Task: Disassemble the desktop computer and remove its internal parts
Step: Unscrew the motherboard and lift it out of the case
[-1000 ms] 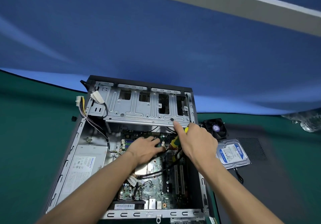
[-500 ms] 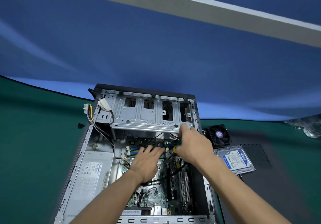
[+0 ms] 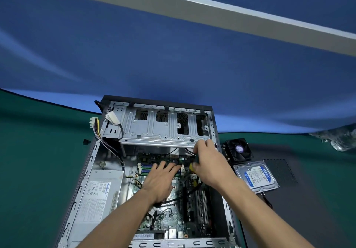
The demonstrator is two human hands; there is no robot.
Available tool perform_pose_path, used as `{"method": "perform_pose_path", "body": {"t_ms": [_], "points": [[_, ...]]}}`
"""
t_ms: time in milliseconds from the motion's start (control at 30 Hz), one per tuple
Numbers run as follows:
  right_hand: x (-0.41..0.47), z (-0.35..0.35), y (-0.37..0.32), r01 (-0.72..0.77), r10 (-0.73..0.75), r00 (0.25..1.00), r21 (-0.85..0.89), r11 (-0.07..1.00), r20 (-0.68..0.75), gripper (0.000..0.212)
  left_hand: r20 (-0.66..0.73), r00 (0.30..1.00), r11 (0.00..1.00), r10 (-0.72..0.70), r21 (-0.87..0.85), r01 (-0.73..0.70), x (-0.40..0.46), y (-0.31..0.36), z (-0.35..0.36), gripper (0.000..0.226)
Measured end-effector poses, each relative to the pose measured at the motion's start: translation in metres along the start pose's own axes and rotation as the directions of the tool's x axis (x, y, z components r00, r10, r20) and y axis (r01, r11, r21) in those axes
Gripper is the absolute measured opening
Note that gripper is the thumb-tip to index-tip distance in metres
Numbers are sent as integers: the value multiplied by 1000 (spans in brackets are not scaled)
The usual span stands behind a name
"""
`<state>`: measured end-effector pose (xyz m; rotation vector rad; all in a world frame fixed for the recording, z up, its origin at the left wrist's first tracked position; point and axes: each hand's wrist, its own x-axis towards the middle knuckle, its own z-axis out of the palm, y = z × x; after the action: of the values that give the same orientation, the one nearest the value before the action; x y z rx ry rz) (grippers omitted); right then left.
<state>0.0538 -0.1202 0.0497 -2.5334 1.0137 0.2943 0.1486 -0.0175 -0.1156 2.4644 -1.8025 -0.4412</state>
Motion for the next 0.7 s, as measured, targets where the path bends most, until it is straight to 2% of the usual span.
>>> {"method": "perform_pose_path", "body": {"t_ms": [67,167,333,400,467,600,700], "points": [[0,-3,2,-20,20,1000,-21,1000,-11,37,-2,1000,1000,-6,-4,6,0,1,0,72],[1,-2,5,-1,1,1000,28,1000,-2,20,-7,1000,1000,-11,-7,11,0,1,0,73],[-1,0,7,-44,44,998,6,999,-36,24,-18,1000,1000,-9,17,9,1,1,0,72],[-1,0,8,-24,24,999,5,1000,-30,23,-23,1000,1000,-1,28,1,2,1,1,73],[-1,0,9,-14,14,1000,-12,1000,-23,35,-22,1000,999,3,32,-2,2,0,2,74],[-2,0,12,-9,10,999,19,1000,-32,22,-13,1000,999,-10,37,10,3,1,2,74],[-2,0,12,41,-41,999,14,999,-2,28,-17,1000,999,-20,37,20,4,2,1,73]]}}
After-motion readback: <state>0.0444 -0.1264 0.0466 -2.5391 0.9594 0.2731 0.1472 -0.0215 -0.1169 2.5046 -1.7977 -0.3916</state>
